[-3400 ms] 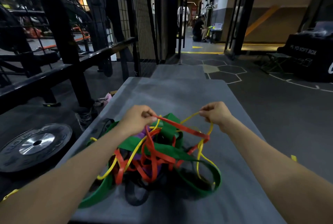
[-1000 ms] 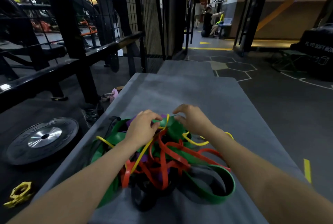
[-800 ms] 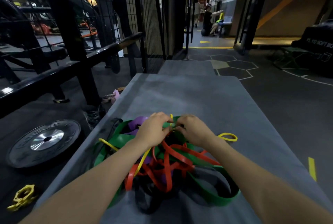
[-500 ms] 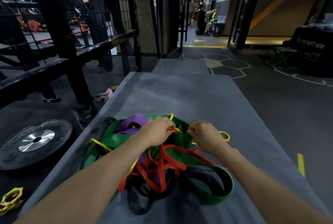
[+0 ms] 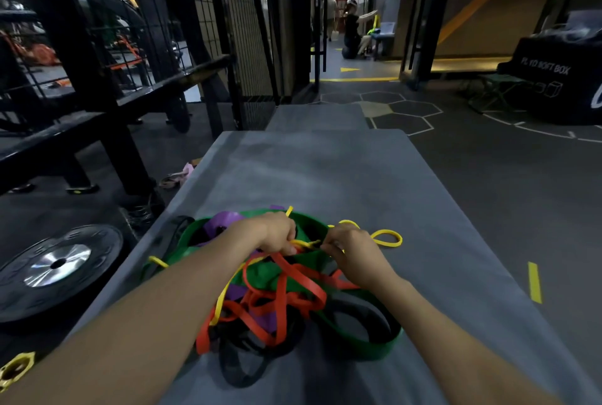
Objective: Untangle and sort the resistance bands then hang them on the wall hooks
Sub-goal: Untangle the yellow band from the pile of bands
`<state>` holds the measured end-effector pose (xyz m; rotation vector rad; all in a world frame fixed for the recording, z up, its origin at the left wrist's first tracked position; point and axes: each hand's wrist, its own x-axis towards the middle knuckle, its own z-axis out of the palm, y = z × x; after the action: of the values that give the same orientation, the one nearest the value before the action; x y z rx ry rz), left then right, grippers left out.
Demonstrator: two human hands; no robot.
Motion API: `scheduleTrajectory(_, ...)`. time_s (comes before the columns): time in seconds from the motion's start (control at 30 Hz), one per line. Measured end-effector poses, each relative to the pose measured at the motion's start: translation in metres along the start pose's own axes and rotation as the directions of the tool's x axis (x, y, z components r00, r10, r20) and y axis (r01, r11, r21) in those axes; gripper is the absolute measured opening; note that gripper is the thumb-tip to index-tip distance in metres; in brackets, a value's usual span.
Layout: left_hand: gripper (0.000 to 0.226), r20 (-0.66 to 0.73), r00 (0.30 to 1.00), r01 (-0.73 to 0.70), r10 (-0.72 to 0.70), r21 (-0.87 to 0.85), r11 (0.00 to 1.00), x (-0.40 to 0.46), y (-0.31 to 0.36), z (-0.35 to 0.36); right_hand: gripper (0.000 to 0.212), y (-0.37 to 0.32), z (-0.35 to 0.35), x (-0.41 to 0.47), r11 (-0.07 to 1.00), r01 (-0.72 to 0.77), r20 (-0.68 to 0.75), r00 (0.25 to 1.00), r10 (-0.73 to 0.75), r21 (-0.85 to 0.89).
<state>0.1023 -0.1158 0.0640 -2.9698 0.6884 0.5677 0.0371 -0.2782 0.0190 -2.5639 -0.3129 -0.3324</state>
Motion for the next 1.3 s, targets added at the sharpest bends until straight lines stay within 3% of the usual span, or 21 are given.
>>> scheduleTrajectory(0.17,0.02,-0.037,0.999,-0.015,0.015,0.011,1.0,-0.003,0.001,0.006,0.014,0.0,0.001,-0.005,0.999,-0.012,-0.001,1.0,0.012,0.032)
scheduleTrajectory(0.27,0.035,-0.104,0.993,-0.059,0.051,-0.077,0.995,-0.007,-0.004,0.009,0.014,0.002,-0.002,-0.006,0.997,-0.061,-0.014,0.998,0.061,0.042)
scheduleTrajectory(0.43,0.022,-0.259,0.959,-0.189,0.117,-0.273,0.943,-0.019,-0.012,0.017,0.016,0.0,-0.004,-0.001,0.995,-0.097,-0.011,0.995,0.097,0.012)
scheduleTrajectory(0.57,0.029,-0.343,0.934,-0.253,0.098,-0.447,0.858,-0.024,-0.02,0.018,0.017,-0.004,-0.003,0.003,0.997,-0.079,-0.031,0.996,0.079,0.008)
scheduleTrajectory(0.67,0.028,-0.326,0.945,-0.204,0.033,-0.509,0.836,-0.022,-0.017,0.018,0.017,-0.006,-0.001,0.002,0.998,-0.068,-0.038,0.997,0.068,0.003)
scheduleTrajectory(0.73,0.02,-0.276,0.961,-0.128,0.009,-0.417,0.9,-0.022,-0.01,0.013,0.017,-0.007,0.001,0.001,0.998,-0.057,-0.035,0.998,0.057,-0.004)
scheduleTrajectory(0.8,0.009,-0.198,0.98,-0.029,-0.01,-0.191,0.981,-0.024,0.0,0.004,0.017,-0.006,0.002,0.0,0.998,-0.056,-0.033,0.998,0.056,-0.001)
scheduleTrajectory(0.9,0.024,-0.235,0.972,0.031,-0.022,0.031,0.999,-0.026,0.014,0.001,0.016,-0.005,0.003,-0.001,0.999,-0.052,-0.043,0.998,0.052,-0.005)
scheduleTrajectory(1.07,0.029,-0.412,0.902,0.201,-0.125,0.146,0.969,-0.028,0.027,0.006,0.014,-0.005,0.004,-0.003,0.999,-0.053,-0.06,0.997,0.054,0.012)
scheduleTrajectory(1.17,0.027,-0.388,0.906,0.267,-0.166,0.222,0.938,-0.023,0.034,0.005,0.013,-0.007,0.005,-0.002,0.999,-0.036,-0.028,0.999,0.037,0.038)
scheduleTrajectory(1.3,0.029,-0.366,0.924,0.226,-0.112,0.285,0.932,-0.017,0.043,0.009,0.012,-0.008,0.007,-0.001,0.998,-0.026,0.015,1.0,0.026,0.049)
